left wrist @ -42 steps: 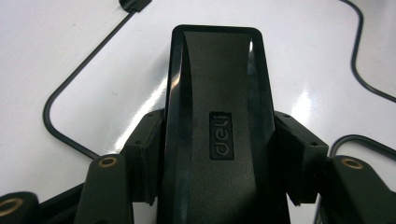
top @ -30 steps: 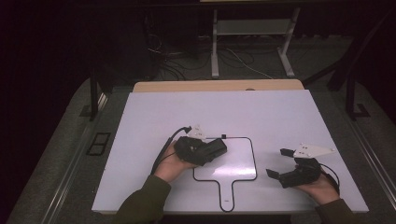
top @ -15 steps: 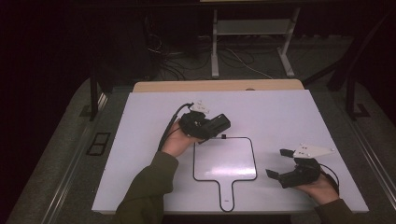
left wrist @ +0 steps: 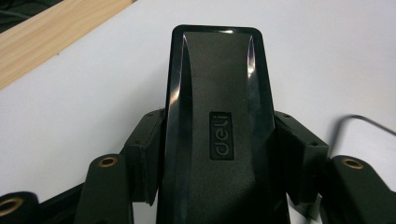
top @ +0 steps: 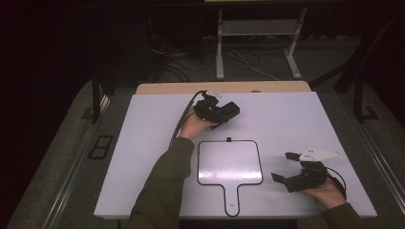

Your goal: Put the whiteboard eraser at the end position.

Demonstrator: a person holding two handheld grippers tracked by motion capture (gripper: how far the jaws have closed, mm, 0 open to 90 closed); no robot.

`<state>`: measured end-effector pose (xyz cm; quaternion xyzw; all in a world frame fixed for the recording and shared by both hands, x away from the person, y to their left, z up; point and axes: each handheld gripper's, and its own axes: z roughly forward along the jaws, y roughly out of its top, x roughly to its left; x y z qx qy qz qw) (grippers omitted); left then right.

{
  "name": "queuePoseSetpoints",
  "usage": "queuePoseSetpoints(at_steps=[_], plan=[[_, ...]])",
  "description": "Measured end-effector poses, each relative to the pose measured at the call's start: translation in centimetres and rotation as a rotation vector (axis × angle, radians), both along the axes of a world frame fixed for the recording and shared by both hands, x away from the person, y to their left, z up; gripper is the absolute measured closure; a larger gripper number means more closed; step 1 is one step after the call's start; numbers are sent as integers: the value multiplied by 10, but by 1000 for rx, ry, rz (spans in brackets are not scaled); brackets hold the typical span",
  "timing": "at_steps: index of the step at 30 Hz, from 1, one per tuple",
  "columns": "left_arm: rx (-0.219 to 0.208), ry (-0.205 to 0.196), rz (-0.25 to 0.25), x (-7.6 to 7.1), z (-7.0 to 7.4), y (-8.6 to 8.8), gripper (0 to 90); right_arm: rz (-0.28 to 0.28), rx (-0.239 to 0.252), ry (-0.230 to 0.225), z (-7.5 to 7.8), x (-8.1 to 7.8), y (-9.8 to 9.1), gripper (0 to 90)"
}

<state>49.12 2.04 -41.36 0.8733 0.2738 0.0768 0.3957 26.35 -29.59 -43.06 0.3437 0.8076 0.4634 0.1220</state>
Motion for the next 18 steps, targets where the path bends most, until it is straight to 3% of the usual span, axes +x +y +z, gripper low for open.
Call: queuePoseSetpoints(at_steps=[1, 4, 8, 12, 18], plan=[[21, -3, -11, 4, -2, -1, 391, 0, 1, -1, 0, 0, 0, 13], [23, 12, 6, 13, -11, -8, 390, -3, 6, -1, 1, 0, -1, 13], [94, 9, 10, 19, -22, -13, 390, -4, 12, -2, 1, 0, -2, 13], [135, 19, 5, 22, -29, -16, 390, -3, 12, -2, 1, 0, -2, 13], [104, 32, 7, 23, -32, -13, 387, -3, 10, -3, 1, 0, -2, 13]])
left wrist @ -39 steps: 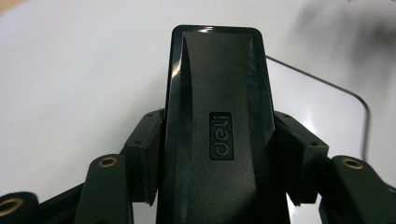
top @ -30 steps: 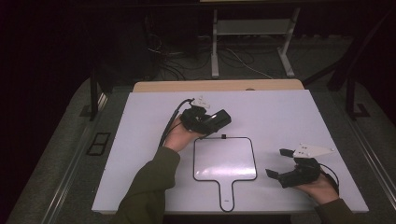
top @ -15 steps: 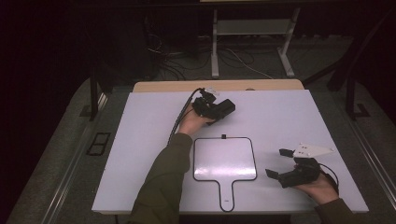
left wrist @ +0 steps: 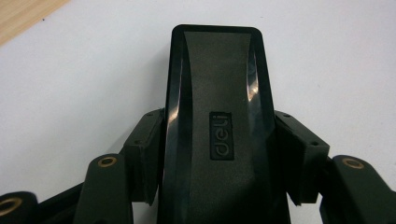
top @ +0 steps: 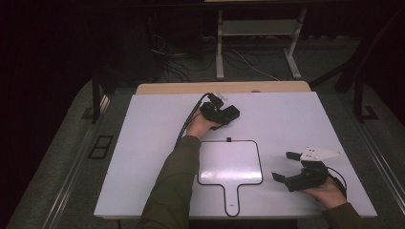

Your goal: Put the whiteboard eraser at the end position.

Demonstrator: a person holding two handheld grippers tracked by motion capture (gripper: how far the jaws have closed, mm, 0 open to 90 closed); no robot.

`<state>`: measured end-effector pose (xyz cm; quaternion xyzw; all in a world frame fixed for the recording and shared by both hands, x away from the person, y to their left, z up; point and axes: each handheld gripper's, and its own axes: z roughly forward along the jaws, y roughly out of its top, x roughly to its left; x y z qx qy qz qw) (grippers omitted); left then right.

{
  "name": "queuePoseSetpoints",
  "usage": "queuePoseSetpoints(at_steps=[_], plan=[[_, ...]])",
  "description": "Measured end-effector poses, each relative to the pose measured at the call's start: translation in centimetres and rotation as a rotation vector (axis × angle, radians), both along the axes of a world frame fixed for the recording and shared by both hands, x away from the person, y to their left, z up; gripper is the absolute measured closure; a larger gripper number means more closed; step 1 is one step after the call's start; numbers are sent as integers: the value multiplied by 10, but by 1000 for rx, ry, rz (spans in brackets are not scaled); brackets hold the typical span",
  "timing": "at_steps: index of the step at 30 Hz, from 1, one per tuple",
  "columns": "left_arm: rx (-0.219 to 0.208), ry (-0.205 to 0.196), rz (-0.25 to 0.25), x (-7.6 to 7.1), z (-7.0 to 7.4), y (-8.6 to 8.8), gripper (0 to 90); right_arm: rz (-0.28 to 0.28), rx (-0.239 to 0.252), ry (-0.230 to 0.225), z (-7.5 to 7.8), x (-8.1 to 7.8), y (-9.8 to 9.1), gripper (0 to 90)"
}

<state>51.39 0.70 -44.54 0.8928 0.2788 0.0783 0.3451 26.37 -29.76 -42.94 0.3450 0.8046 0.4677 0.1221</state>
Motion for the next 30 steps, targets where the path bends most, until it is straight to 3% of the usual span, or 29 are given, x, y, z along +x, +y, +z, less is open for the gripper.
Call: queuePoseSetpoints(at_steps=[3, 6, 10, 14, 19, 21, 30], plan=[[-18, 10, 0, 0, 1, 1, 380, 1, -3, 0, 0, 0, 1, 13], [-100, 19, 21, -1, 4, 5, 281, 2, -2, 1, 0, 0, 0, 13], [-160, 20, 12, -8, 19, 13, 200, 5, -4, -1, -1, 0, -1, 13], [-166, -1, -27, -19, 32, 20, 161, 3, -3, 5, -1, 0, -2, 13], [-222, -10, -26, -35, 42, 33, 144, -1, 0, 5, -2, 1, -4, 13], [-208, -16, -42, -42, 46, 39, 132, 1, -2, 2, -2, 2, -3, 13], [-242, -54, -40, -82, 58, 63, 102, 2, -18, 7, -5, 4, -2, 13]])
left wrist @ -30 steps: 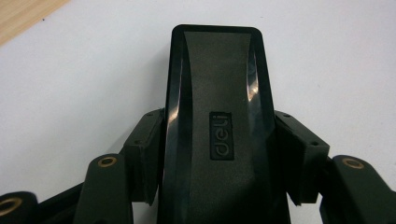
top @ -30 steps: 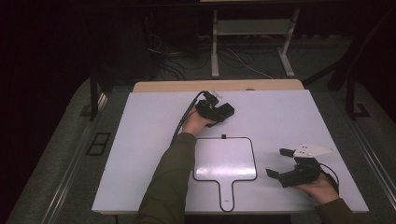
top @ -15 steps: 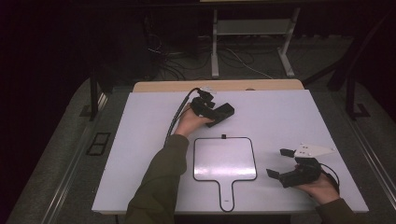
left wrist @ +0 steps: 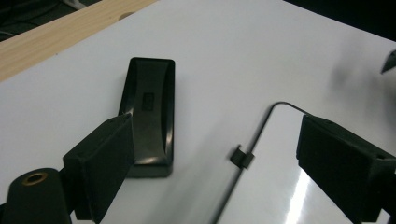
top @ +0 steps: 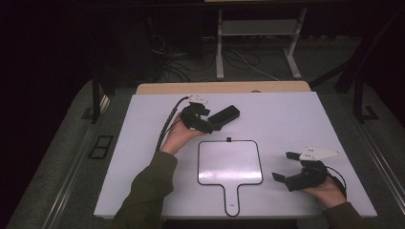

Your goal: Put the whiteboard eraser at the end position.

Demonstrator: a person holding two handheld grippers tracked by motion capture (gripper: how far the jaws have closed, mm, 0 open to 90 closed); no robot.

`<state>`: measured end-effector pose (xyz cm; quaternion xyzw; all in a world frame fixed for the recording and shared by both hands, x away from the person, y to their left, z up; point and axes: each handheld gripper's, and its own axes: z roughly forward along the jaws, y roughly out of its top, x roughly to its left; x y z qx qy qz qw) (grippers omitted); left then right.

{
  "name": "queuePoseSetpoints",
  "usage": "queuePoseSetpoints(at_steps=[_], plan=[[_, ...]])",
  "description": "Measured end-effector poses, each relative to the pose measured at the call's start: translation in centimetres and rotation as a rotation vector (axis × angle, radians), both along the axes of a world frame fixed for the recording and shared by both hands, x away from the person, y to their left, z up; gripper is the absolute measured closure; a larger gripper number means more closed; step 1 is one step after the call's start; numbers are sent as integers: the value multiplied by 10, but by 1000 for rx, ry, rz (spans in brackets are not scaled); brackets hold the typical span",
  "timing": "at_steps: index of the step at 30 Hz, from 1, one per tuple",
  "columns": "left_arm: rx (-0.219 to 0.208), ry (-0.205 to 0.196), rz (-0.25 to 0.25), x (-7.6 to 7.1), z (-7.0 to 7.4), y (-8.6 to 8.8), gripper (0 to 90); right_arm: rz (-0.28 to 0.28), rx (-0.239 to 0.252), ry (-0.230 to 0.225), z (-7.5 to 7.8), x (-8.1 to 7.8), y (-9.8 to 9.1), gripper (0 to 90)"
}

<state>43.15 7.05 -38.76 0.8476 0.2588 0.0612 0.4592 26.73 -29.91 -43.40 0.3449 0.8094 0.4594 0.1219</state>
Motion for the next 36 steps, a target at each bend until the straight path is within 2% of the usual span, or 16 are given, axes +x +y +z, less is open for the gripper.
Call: queuePoseSetpoints(at_steps=[4, 7, 9, 16, 20, 23, 26, 36], plan=[[16, -25, 2, -16, 3, 10, 74, -1, 9, 3, -1, 1, -1, 13], [16, -30, 31, -28, 3, 16, 39, 0, 11, -1, -1, 3, -1, 13], [21, -38, 32, -35, 2, 19, 32, 1, 11, 1, -1, 4, -1, 13], [-10, -56, 39, -61, 0, 31, 0, 6, 11, 13, -5, 4, 1, 13], [-19, -63, 35, -78, -5, 39, 0, 3, 13, 17, -6, 4, 0, 13], [-9, -75, 38, -90, -9, 45, 0, -3, 15, 25, -7, 4, -1, 13], [-32, -74, 44, -100, -14, 52, 0, -5, 12, 23, -7, 4, -1, 13], [-55, -64, 72, -126, -29, 75, 0, -14, 21, 23, -5, 2, -2, 13]])
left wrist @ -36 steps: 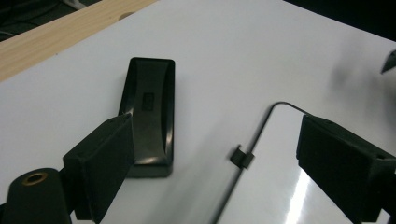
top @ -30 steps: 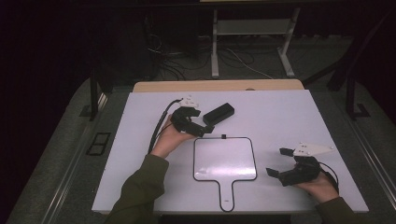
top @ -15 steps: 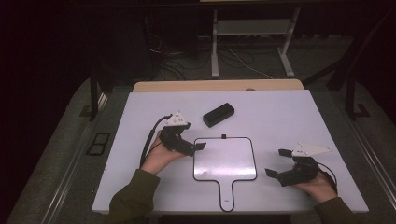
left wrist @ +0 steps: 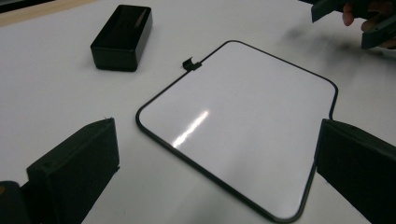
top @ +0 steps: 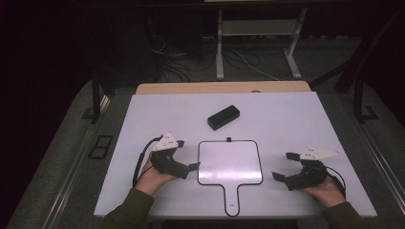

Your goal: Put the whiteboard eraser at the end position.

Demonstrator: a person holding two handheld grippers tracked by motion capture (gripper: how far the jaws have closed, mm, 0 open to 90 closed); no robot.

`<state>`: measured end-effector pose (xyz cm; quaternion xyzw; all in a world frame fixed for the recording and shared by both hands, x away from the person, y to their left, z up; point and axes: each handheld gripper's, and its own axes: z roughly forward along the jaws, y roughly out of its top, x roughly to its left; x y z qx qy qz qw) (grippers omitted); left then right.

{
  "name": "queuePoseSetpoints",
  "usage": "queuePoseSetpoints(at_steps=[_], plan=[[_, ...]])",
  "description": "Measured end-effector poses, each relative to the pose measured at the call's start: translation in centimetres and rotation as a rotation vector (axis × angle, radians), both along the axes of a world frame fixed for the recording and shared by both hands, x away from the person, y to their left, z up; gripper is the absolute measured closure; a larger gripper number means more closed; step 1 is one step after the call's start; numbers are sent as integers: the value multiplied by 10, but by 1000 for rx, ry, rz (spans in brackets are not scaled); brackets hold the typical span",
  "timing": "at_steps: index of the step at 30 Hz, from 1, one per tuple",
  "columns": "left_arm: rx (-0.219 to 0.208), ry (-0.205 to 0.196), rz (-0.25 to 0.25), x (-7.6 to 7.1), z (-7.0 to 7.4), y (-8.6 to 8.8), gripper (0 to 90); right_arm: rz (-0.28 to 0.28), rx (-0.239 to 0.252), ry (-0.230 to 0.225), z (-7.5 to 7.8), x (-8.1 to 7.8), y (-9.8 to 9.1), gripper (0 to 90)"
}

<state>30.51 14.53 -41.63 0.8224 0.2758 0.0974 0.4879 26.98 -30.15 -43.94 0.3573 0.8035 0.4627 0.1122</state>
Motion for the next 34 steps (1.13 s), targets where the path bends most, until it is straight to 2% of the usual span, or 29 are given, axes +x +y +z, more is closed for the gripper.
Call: queuePoseSetpoints(at_steps=[4, 8, 13, 16, 20, 34], plan=[[-4, 4, 11, -9, -6, 8, 0, 0, -1, 2, 0, 0, 0, 13], [-31, 9, 31, -17, -11, 16, 0, 0, -3, 1, 0, 0, 0, 13], [-15, 11, 45, -24, -18, 20, 0, 1, -4, 2, -1, 0, 0, 13], [-24, 24, 46, -25, -20, 22, 0, 0, -6, 0, 0, 0, 0, 13], [-20, 12, 40, -25, -19, 21, 0, -2, -4, 2, 0, 0, -1, 13], [-10, 21, 35, -25, -19, 20, 0, -1, -3, 2, 0, 0, -1, 13]])
